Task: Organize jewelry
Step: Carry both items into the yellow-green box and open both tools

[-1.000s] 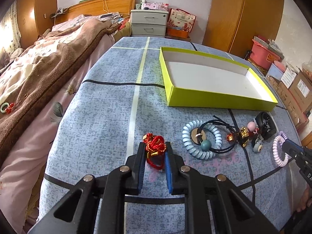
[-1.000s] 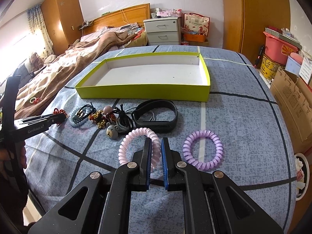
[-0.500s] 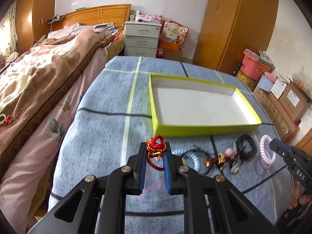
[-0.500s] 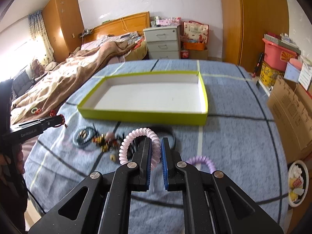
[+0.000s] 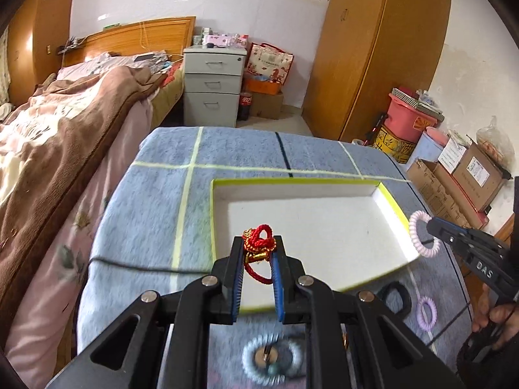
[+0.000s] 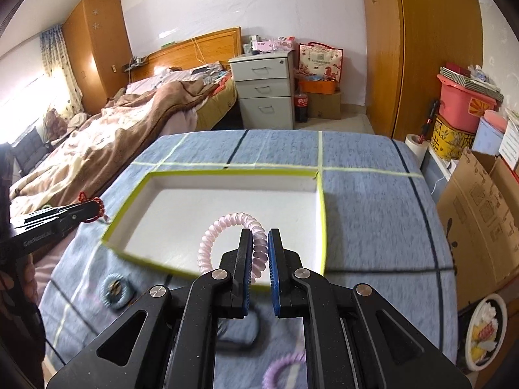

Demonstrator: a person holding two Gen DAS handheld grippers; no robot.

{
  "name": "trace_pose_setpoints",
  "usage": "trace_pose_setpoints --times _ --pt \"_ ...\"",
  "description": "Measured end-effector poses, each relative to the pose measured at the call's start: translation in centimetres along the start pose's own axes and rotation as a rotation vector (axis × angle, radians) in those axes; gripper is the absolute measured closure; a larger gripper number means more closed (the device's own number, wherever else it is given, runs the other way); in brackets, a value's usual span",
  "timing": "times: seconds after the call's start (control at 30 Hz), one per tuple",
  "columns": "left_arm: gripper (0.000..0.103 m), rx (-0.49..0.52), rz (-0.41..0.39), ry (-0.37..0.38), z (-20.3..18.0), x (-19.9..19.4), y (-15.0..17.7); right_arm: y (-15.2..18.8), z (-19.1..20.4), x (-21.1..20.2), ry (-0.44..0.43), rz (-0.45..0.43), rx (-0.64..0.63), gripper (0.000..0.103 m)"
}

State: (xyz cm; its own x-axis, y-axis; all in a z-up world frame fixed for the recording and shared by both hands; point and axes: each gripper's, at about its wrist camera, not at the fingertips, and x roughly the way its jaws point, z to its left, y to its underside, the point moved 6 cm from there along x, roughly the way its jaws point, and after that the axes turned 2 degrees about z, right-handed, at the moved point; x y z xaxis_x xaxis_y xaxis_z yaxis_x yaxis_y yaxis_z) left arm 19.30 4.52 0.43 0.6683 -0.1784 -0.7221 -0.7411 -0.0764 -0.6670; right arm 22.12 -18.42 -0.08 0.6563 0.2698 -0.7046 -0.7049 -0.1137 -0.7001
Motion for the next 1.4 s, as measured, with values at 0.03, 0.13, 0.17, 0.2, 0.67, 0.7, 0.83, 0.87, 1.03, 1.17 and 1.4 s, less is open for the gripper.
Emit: trace_pose_setpoints --times 0.03,0.13,0.17,0.2,0.67,0.7,0.83,0.87,1.03,1.17,1.4 --pt "0.086 -0.001 0.012 0.003 0.0 0.8 -0.3 -0.5 -0.4 0.6 0.003 0.006 0.007 0.093" --pt "0.086 0.0 0.031 0.015 -0.5 2.4 -0.9 -1.4 -1.5 2.2 0.016 0.021 0.017 0.093" --pt "0.086 0.006 0.035 0.017 -0.6 2.8 -1.1 -1.5 -1.7 2.7 0.019 0.028 0.014 0.093" --pt "0.086 0.005 0.043 0.014 -0.6 3.3 -1.3 -1.6 -1.9 3.2 0.023 0.037 0.013 0.093" --pt "0.086 0.021 0.133 -0.004 -1.1 8.8 -1.8 -2.3 -3.7 9.0 0.056 0.134 -0.024 0.093" --pt "0.086 0.019 0.144 -0.006 -1.1 9.1 -1.7 -2.3 -3.7 9.1 0.056 0.137 -0.025 0.093" --pt "0.086 0.019 0.156 -0.004 -1.4 9.5 -1.5 -2.3 -3.8 9.8 0.054 0.155 -0.028 0.093" --pt "0.086 0.023 0.158 -0.003 -1.5 9.6 -1.6 -2.3 -3.9 9.9 0.055 0.157 -0.027 0.093" --pt "0.086 0.023 0.172 -0.019 -1.3 10.1 -1.4 -2.1 -4.0 10.2 0.052 0.164 -0.022 0.093" --pt "0.086 0.025 0.172 -0.019 -1.4 10.2 -1.5 -2.1 -3.9 10.2 0.052 0.164 -0.019 0.093" --pt "0.085 0.021 0.174 -0.018 -1.3 10.4 -1.6 -2.3 -3.9 10.3 0.051 0.173 -0.013 0.093"
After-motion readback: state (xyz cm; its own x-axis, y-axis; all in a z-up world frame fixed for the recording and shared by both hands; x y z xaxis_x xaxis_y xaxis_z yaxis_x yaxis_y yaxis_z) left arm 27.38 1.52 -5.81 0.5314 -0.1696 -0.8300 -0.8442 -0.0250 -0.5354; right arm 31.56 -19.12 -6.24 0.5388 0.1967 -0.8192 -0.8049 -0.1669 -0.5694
